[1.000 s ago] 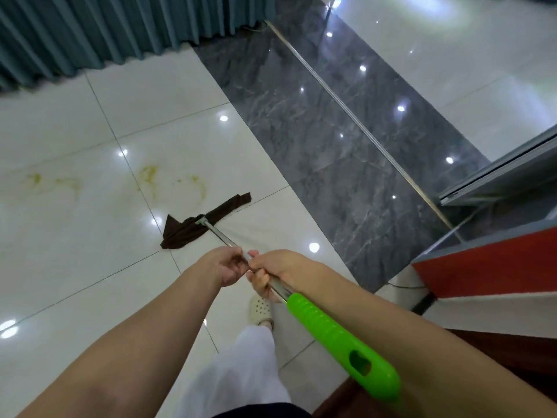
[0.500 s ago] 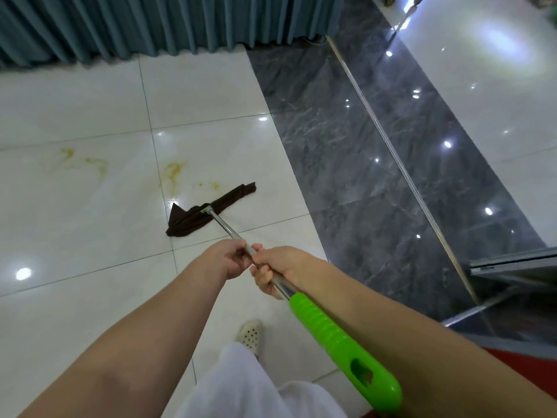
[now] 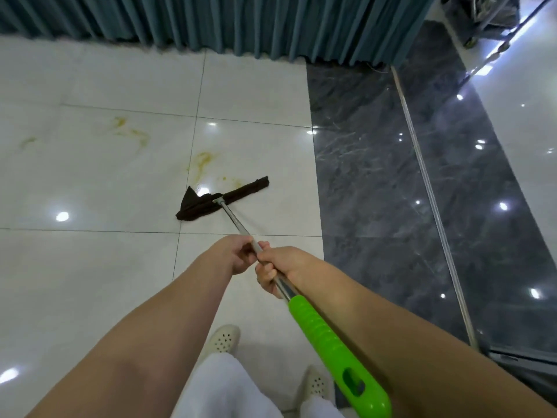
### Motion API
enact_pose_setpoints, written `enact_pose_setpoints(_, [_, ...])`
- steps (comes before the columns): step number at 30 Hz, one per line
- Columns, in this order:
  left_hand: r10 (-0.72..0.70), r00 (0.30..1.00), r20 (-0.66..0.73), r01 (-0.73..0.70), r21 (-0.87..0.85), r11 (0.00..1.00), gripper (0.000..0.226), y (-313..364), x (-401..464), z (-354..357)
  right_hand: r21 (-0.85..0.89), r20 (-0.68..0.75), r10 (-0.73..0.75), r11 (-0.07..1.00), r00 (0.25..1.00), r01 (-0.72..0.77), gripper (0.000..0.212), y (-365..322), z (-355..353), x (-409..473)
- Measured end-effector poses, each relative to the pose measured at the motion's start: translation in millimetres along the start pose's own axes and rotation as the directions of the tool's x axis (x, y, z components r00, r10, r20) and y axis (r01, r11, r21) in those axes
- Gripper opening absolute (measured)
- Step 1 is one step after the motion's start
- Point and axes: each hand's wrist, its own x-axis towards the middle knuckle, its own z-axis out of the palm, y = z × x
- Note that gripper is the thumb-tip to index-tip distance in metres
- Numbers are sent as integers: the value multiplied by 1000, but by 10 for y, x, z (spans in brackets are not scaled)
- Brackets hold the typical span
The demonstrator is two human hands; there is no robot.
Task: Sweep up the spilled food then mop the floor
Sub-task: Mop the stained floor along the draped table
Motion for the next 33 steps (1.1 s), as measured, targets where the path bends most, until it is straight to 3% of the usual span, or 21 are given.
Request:
enact_pose_setpoints(8, [37,999,-35,-44,-225,973,23,-1192,-211,432,-150,53,91,985,994,-82,30,307,-1073,-447])
enact_pose_setpoints(15, [94,991,-95,-123,-377,918,29,-2130,-481,611,-391,27,175,908,984,-151,28,644,-1659,-842])
enact_pose_setpoints(25, [179,965,-191,-248,-453,856,36,-2372,-785,225,-664,1,273,720,962,-203,30,796,-1218,-1077])
enact_pose_setpoints(33, [185,948,-259,-286,-439,852,34,-2162,-953,-436,-629,35,312,745,949,-222,28,1111,-576,-915])
